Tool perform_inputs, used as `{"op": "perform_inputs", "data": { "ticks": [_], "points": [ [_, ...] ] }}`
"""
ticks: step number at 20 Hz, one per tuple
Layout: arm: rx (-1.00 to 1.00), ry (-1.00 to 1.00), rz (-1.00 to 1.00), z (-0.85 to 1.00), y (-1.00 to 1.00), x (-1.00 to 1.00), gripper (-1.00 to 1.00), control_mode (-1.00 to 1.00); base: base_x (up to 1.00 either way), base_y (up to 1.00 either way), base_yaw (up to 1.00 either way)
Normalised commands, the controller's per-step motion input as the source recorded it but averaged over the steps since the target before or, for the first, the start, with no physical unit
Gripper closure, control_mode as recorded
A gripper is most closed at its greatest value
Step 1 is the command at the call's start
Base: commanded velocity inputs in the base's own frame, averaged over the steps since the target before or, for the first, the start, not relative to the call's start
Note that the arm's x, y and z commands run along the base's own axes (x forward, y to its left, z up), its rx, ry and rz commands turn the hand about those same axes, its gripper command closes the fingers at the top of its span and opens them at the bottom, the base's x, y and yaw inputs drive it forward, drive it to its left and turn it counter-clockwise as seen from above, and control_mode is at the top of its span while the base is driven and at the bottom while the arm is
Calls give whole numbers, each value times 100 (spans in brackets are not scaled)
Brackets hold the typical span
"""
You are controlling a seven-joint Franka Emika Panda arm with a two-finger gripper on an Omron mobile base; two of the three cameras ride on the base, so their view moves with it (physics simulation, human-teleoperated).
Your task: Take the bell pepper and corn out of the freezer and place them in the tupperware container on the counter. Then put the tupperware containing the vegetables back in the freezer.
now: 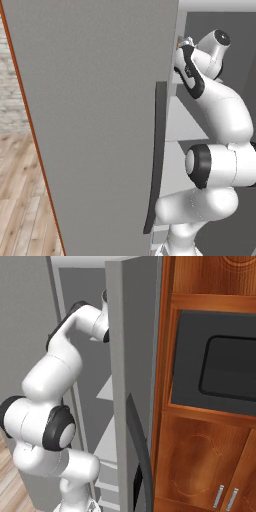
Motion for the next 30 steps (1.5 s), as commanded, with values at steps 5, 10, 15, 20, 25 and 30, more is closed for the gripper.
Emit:
{"op": "perform_inputs", "data": {
  "ticks": [5,10,15,20,25,30],
  "points": [
    [0,0,0,-10,0,37,-100,-100,0,0,0],
    [0,-2,0,-4,0,25,-100,-100,0,0,0],
    [0,-18,0,6,0,-65,-100,-100,0,0,0],
    [-1,-16,0,11,19,-100,-100,-100,0,0,0],
    [-6,-3,0,8,37,-100,-100,-100,0,0,0],
    [-6,0,-3,18,16,-100,-100,-100,0,0,0]
  ]
}}
